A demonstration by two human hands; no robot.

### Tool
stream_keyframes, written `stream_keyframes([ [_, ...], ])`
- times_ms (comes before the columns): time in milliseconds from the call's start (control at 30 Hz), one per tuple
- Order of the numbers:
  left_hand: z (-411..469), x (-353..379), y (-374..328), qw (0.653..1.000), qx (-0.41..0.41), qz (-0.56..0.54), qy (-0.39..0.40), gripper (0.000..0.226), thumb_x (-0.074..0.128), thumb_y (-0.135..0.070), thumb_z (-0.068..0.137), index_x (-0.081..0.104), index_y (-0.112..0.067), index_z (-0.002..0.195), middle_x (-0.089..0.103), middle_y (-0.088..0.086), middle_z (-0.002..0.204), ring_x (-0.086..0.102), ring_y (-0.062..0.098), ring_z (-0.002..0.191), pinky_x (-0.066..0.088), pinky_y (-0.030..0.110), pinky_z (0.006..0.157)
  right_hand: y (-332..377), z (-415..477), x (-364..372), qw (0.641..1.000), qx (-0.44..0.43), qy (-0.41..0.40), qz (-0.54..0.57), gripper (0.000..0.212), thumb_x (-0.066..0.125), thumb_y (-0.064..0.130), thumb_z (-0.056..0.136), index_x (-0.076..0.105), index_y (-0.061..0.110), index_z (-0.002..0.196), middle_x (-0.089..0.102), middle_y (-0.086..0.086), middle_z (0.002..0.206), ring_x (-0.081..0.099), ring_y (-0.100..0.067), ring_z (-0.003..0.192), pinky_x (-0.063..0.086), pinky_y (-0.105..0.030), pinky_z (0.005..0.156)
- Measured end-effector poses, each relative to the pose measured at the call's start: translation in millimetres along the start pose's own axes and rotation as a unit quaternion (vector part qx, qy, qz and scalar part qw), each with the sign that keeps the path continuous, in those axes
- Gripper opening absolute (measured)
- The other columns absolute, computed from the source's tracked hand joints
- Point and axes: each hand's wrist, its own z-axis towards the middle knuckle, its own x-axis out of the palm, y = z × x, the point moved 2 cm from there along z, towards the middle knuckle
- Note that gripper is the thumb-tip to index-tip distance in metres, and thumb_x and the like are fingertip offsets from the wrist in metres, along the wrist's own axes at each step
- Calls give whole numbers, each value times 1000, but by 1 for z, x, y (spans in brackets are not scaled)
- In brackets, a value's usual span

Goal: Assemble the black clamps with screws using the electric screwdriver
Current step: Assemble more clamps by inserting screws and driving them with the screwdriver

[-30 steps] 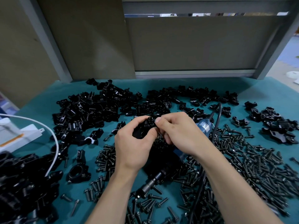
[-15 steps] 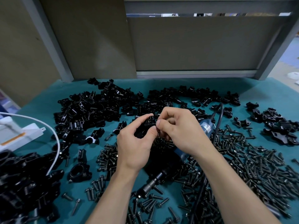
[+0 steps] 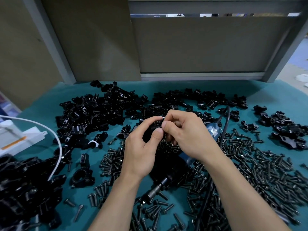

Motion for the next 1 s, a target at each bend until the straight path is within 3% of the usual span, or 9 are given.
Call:
stream_keyframes([
  [200, 2, 4, 0, 1000, -8, -19, 17, 22, 65, -39, 96, 70, -40, 117, 78, -10, 104, 74, 15, 100, 61, 46, 88, -3, 0, -1, 1000, 0, 11, -13, 23, 62, 19, 100, 65, 25, 78, 69, 2, 63, 57, -3, 52, 55, -33, 62],
  [433, 3, 4, 1, 999, -21, -35, 31, 24, 67, -38, 93, 73, -37, 116, 78, -9, 106, 74, 15, 103, 61, 45, 91, -5, -1, -1, 999, -27, 4, -28, 22, 64, 19, 100, 65, 25, 78, 67, 6, 65, 60, -16, 61, 50, -29, 59],
  [567, 3, 4, 1, 998, -21, -36, 52, 29, 63, -46, 92, 72, -33, 117, 78, -7, 106, 74, 17, 103, 60, 49, 92, -8, -3, 0, 999, -39, 3, -36, 22, 63, 21, 100, 64, 27, 78, 67, 2, 68, 60, -19, 63, 50, -35, 62],
  [767, 2, 6, 1, 998, -23, -26, 56, 30, 59, -43, 96, 71, -34, 121, 78, -13, 109, 73, 9, 106, 59, 43, 93, -11, -3, 1, 998, -47, -1, -39, 21, 63, 21, 99, 63, 29, 79, 66, 2, 70, 60, -19, 65, 50, -39, 64],
  [1000, 2, 6, 2, 997, -39, -42, 58, 27, 61, -44, 96, 72, -37, 120, 79, -10, 106, 74, 10, 95, 57, 36, 80, -12, -2, 2, 998, -49, 4, -45, 21, 64, 20, 99, 63, 28, 80, 66, 3, 70, 59, -19, 65, 50, -36, 63],
])
